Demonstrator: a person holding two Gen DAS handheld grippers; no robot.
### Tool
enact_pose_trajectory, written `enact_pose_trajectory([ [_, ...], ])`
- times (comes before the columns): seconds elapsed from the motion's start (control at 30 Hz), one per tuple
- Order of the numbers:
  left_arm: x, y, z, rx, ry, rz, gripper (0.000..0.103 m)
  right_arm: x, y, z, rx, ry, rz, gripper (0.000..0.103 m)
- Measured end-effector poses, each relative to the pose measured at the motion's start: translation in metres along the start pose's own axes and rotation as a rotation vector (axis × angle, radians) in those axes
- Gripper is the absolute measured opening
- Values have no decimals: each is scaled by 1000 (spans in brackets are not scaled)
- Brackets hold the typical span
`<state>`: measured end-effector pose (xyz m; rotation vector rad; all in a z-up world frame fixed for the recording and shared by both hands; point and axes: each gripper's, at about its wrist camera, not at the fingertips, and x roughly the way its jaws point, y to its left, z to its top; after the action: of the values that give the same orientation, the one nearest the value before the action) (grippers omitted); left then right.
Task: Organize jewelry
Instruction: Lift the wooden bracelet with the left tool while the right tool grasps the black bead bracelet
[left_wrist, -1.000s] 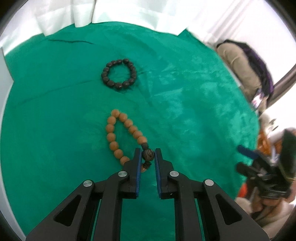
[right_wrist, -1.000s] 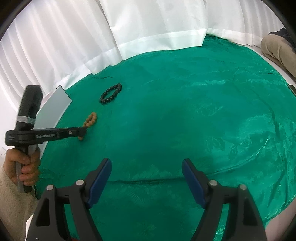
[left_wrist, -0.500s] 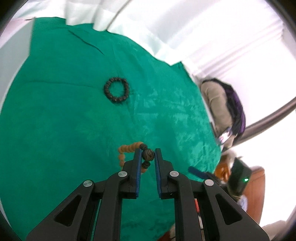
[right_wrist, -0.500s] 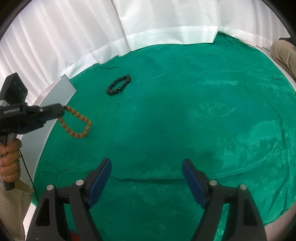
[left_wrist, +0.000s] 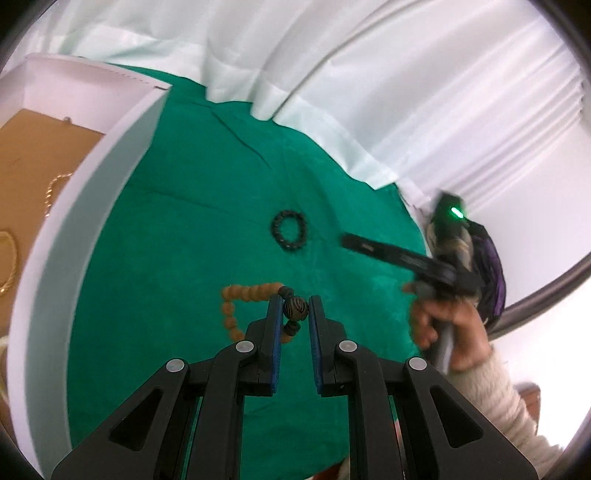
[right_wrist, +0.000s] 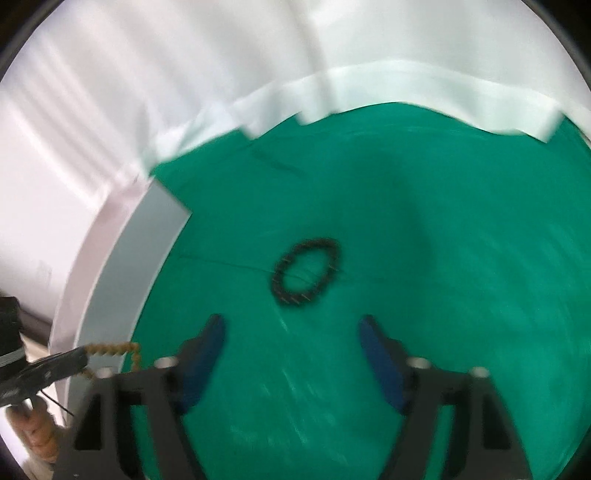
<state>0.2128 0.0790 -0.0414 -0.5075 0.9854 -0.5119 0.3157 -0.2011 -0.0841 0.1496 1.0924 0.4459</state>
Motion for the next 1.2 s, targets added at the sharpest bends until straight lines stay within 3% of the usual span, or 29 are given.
enact_pose_trajectory([
  [0.07,-3,4,-3,-9,-2,5,12,32,16,12,-75,58,-57,44],
  [0.27,-15,13,-6,-1,-18,26,12,102,43,17,-228,158,-185,43],
  [0.33,-16,14,-8,-3,-17,30,12,108,49,14,-272,155,-232,33],
  [0.37,-17,15,-8,-3,-16,32,12,109,53,14,-292,158,-253,16],
  [0.4,-16,16,-9,-5,-14,36,12,109,54,13,-292,159,-256,14],
  [0.8,-19,4,-20,2,-6,57,12,36,40,19,-188,32,-109,12],
  [1.2,-35,-13,-27,33,-25,25,12,-28,56,-7,-126,-56,80,12],
])
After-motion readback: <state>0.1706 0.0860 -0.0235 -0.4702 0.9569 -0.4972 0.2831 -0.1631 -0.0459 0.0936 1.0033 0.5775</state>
